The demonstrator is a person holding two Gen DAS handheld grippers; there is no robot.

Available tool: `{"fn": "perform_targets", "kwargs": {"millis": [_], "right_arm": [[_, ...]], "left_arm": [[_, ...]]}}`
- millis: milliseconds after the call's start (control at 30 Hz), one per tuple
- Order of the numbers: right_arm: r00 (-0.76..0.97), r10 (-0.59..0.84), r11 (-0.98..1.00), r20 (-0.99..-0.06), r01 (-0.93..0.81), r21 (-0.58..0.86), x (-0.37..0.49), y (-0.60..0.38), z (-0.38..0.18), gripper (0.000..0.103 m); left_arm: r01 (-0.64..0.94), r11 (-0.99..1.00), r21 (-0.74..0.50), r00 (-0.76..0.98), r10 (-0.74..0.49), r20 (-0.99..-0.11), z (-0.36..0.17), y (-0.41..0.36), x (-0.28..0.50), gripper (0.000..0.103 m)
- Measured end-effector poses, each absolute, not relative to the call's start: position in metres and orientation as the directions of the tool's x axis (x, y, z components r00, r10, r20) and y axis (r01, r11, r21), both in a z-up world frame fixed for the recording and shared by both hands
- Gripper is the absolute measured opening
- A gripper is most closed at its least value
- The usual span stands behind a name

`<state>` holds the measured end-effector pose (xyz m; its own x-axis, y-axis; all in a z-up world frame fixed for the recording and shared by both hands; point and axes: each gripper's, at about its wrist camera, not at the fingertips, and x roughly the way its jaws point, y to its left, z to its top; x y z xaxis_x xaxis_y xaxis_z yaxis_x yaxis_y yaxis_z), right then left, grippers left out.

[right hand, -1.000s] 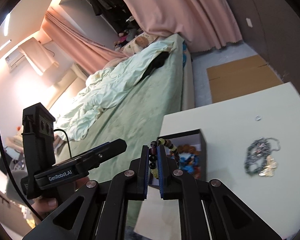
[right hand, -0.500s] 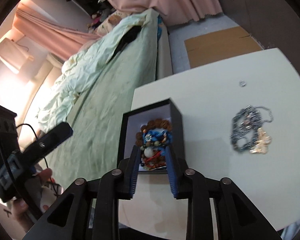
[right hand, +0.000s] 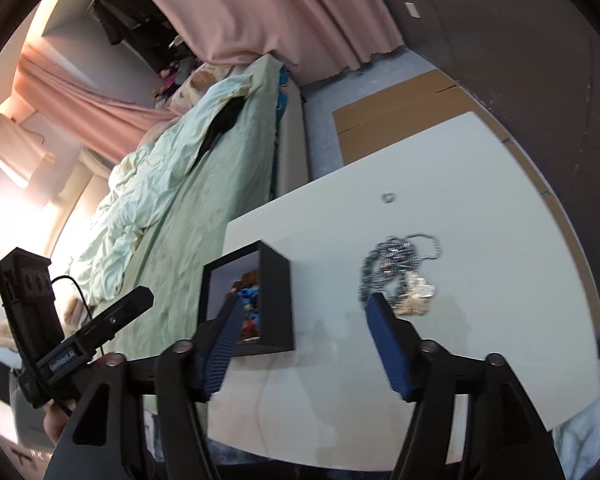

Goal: Organize jewelry
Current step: 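Drop the dark beaded bracelet into the black box, open right gripper, then lower the left gripper onto the silver chains, close and lift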

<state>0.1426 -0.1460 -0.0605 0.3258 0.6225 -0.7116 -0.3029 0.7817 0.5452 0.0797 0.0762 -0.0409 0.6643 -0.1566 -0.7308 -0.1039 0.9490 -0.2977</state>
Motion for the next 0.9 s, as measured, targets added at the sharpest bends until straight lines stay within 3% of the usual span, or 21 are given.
{"fn": "perform_targets", "kwargs": {"millis": [167, 367, 567, 833, 900], "right_arm": [[0.32, 0.602, 0.798, -0.732, -0.268, 0.539, 0.148, -0.164, -0.066, 0.081], [0.324, 0.587, 0.809, -0.742, -0.195, 0.555, 0.155, -0.189, -0.075, 0.081], [0.326, 0.583, 0.806, -0.744, -0.112, 0.582, 0.165, -0.206, -0.087, 0.081], [0.323, 0.6, 0.784, -0.732, -0.058, 0.617, 0.175, -0.219, -0.096, 0.081], [0.333, 0.599, 0.783, -0.728, -0.053, 0.62, 0.175, -0.224, -0.095, 0.081]], "left_arm": [[-0.066, 0.954, -0.292, 0.655, -0.179, -0.734, -0.044, 0.053, 0.09, 0.084], [-0.005, 0.97, -0.242, 0.653, -0.18, -0.735, -0.045, 0.022, 0.101, 0.084], [0.032, 0.977, -0.213, 0.626, -0.186, -0.758, -0.053, 0.001, 0.117, 0.062], [0.081, 0.979, -0.185, 0.6, -0.196, -0.776, -0.062, -0.024, 0.137, 0.047], [0.088, 0.979, -0.183, 0.584, -0.2, -0.787, -0.067, -0.031, 0.143, 0.036]]}}
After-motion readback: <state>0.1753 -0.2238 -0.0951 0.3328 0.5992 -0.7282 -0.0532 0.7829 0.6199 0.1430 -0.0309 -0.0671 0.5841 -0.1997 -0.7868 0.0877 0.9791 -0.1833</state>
